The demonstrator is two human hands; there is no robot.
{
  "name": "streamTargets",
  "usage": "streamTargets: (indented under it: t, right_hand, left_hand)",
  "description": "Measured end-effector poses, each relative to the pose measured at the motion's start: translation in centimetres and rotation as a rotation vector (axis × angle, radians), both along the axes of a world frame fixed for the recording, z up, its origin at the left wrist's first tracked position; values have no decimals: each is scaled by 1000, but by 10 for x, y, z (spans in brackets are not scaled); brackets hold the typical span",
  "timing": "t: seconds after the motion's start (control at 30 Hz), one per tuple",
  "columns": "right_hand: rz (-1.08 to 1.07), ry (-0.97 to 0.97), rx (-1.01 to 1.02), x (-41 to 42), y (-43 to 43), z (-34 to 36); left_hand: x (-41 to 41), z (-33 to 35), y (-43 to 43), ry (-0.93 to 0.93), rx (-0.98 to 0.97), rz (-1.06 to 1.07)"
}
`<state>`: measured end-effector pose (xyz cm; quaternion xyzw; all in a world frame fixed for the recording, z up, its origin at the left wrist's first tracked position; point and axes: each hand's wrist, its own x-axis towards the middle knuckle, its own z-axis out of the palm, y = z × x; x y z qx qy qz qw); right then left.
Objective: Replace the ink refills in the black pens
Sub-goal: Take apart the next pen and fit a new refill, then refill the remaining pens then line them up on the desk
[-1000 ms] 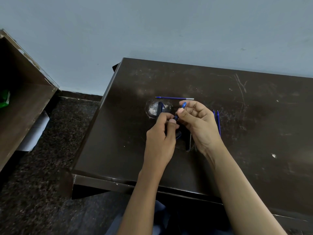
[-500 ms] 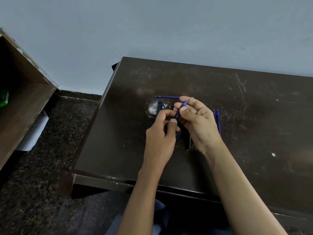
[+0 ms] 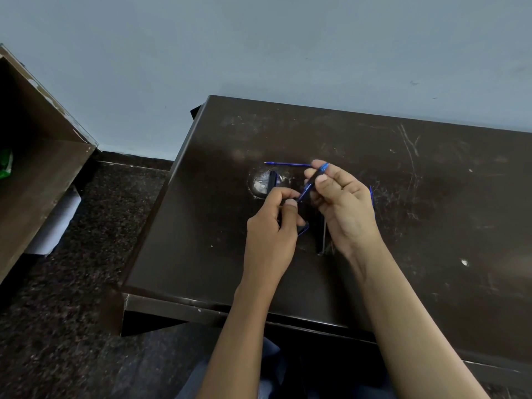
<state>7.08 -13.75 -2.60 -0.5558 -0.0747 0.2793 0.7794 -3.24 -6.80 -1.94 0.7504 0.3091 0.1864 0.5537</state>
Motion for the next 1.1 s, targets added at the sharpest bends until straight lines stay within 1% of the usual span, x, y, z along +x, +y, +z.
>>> streamTargets:
  t: [0.1, 0.17, 0.2, 0.23, 0.27, 0.3, 0.33, 0.37, 0.43, 0.5, 0.53, 0.6, 0.67, 0.77, 0.8, 0.83, 0.87, 0.93, 1.0, 1.1]
  right_hand:
    - [-112, 106, 133, 4, -1, 1]
    - [-296, 130, 233, 7, -3, 1]
    - [-408, 110, 255, 9, -5, 1]
    - [-508, 66, 236, 12, -8, 0]
    - [-573, 1, 166, 16, -12, -1]
    - [-587, -85, 46, 18, -15, -3]
    - [-546, -192, -108, 20, -16, -4]
    - [-455, -319, -267, 19, -16, -6]
    - [-219, -644, -533, 13, -12, -11]
    - [-30, -978, -673, 5, -7, -16]
    - [62, -1071, -703, 2, -5, -18]
    - [221, -1120, -776, -1, -3, -19]
    - [333, -1152, -854, -2, -3, -19]
    - [388, -1159, -871, -3, -5, -20]
    - [364, -1143, -855, -4, -5, -19]
    - [309, -1087, -823, -4, -5, -17]
    - [230, -986, -769, -4, -4, -14]
    - [85, -715, -624, -6, -3, -5]
    - [29, -488, -492, -11, 2, 0]
    - [-3, -335, -403, -23, 8, 3]
  left_hand:
    - [0, -1, -1, 22, 15, -11]
    - [0, -3, -1, 41, 40, -3]
    - [0, -2, -1, 43, 47, 9]
    - [0, -2, 0, 36, 45, 31]
    - [0, -1, 0, 22, 32, 62]
    - [0, -1, 1, 5, 11, 100]
    - [0, -1, 2, -9, -14, 137]
    - [0, -1, 2, -19, -38, 169]
    - [0, -3, 3, -32, -67, 207]
    - [1, -3, 4, -33, -80, 215]
    - [1, -3, 4, -34, -80, 218]
    - [1, -3, 4, -43, -82, 224]
    - [2, -3, 4, -49, -95, 234]
    - [3, -2, 2, -55, -124, 241]
    - [3, -2, 2, -54, -127, 239]
    - [3, -2, 1, -53, -132, 235]
    - [3, -2, 1, -53, -140, 232]
    - [2, -2, 0, -55, -165, 225]
    - [3, 0, -1, -64, -179, 210]
    - [4, 1, -4, -82, -174, 168]
